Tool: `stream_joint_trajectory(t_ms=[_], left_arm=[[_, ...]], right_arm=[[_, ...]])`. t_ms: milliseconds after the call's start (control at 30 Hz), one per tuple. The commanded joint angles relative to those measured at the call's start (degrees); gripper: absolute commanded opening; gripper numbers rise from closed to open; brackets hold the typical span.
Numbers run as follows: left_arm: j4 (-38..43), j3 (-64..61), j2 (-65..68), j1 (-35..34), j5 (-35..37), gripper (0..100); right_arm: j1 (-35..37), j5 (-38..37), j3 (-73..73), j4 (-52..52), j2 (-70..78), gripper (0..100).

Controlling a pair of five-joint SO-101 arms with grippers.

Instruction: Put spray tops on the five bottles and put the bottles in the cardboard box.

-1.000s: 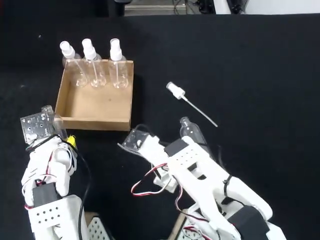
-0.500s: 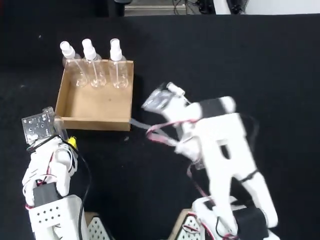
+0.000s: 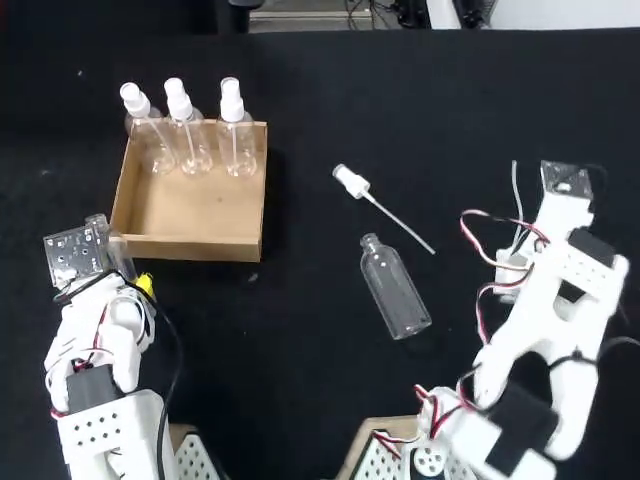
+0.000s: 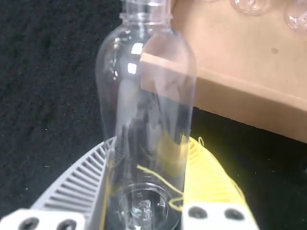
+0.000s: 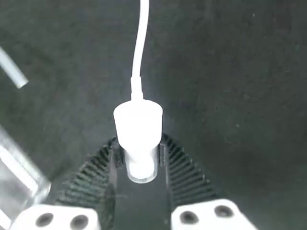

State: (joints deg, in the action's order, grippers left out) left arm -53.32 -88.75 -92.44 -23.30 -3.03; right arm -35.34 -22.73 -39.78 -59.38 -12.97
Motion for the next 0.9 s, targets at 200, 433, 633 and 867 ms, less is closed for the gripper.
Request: stream_joint_trajectory(t_ms=[200,433,633,867], left_arm=[[1.1,0.8,-0.6,0.5,0.3,5],[1.1,0.8,-0.6,0.2,0.3,5],[1.1,0.8,-0.6,0.2,0.3,5],[1.1,0.8,-0.6,0.4,0.3,5]], right_arm=[[3.4,4.4,7.7,-7.6,10.6,24.6],[5.5,-4.2,19.6,-20.6,11.4,29.7],[1.1,-43.3,22.2,-20.7,11.9,29.7],[-6.4,-91.3,18.2,-20.3,11.5,29.7]])
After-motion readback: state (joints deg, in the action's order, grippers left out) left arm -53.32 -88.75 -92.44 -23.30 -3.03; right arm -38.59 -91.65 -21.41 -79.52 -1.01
